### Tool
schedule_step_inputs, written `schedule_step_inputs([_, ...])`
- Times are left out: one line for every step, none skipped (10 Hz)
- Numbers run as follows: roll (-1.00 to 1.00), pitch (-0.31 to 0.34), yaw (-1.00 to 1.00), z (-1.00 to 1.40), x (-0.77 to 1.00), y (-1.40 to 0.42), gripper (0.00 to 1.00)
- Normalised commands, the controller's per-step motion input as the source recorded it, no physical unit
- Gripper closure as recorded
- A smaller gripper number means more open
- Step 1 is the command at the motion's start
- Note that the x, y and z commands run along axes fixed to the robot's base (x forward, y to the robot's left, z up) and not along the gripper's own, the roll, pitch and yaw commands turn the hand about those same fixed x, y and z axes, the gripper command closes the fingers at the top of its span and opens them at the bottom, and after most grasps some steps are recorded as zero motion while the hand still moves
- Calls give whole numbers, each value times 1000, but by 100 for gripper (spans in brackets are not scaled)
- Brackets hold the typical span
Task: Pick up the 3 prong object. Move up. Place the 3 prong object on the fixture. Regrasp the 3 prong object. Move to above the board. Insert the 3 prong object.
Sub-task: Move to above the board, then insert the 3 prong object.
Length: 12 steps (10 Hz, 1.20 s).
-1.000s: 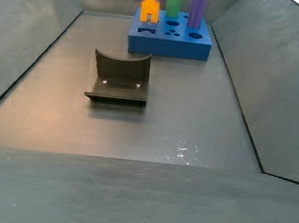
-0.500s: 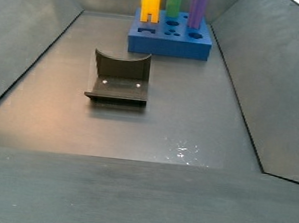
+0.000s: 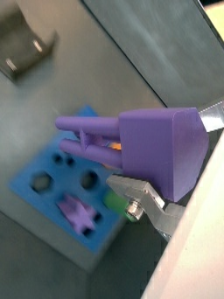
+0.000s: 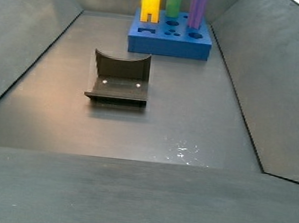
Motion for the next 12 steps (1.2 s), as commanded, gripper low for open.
schedule_step_inputs([-539, -33, -52, 25, -97, -63, 100])
schedule_step_inputs([-363, -29, -33, 13, -72, -41, 100])
schedule_step_inputs([-207, -23, -20, 12, -49, -15, 100])
schedule_step_inputs([0, 9, 0, 0, 0, 0, 100])
schedule_step_inputs([-7, 0, 0, 0, 0, 0, 100])
schedule_step_inputs([-26, 0, 0, -14, 29, 0, 100])
schedule_step_inputs([-71, 0, -111, -34, 9, 14, 100])
schedule_step_inputs([-110, 0, -166, -46, 46, 57, 100])
schedule_step_inputs([-143, 0, -157, -120, 29, 126, 100])
schedule_step_inputs([-130, 20, -254, -166, 60, 197, 100])
schedule_step_inputs([-317, 19, -383, -114, 23, 229, 100])
schedule_step_inputs([-350, 46, -391, -100, 23, 226, 100])
